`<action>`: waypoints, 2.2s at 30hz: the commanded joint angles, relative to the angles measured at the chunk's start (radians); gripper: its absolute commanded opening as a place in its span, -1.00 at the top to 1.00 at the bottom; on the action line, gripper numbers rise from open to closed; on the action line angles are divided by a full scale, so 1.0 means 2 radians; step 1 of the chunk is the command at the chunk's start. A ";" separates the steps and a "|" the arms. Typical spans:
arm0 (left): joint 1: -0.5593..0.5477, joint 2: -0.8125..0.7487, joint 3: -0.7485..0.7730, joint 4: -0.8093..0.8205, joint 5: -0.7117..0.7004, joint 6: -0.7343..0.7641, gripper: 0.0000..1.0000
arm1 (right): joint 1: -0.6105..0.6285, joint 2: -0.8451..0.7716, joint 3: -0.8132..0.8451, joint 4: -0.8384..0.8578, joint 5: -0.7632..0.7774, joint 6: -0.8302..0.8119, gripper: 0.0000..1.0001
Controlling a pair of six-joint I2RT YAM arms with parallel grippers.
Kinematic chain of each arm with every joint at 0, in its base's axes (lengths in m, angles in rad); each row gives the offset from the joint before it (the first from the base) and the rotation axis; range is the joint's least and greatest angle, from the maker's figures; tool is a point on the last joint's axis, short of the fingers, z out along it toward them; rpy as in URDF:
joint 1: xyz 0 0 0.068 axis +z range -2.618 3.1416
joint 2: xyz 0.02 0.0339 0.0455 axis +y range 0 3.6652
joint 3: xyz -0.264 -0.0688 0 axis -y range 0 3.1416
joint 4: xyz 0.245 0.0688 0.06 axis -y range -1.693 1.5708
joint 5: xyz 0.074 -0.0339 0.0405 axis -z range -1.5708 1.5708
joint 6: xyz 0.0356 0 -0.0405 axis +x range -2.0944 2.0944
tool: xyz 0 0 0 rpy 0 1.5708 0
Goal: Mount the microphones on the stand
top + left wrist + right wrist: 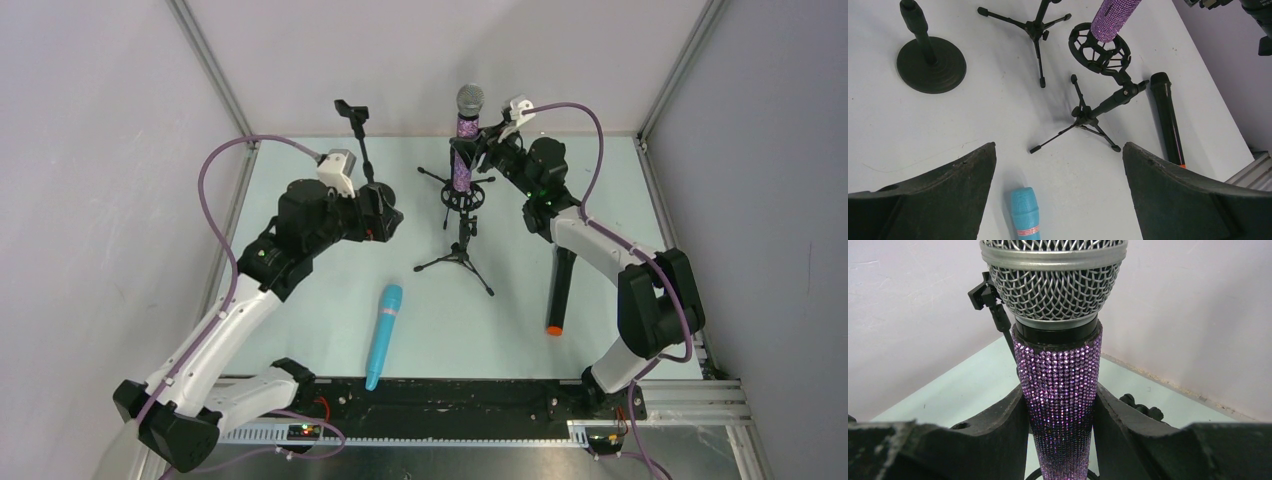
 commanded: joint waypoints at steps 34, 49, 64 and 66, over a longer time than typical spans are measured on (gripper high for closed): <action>-0.003 -0.010 -0.015 0.017 0.003 0.001 -0.99 | -0.007 -0.054 -0.057 0.131 -0.021 0.003 1.00; -0.003 -0.015 -0.024 0.017 0.003 0.001 -0.99 | -0.006 -0.056 -0.066 0.142 -0.019 0.001 1.00; -0.003 -0.019 -0.030 0.016 -0.003 0.001 -0.99 | -0.009 -0.044 -0.068 0.139 -0.020 -0.009 1.00; -0.003 -0.020 -0.031 0.016 -0.004 0.001 -0.99 | -0.009 -0.044 -0.073 0.142 -0.019 -0.009 1.00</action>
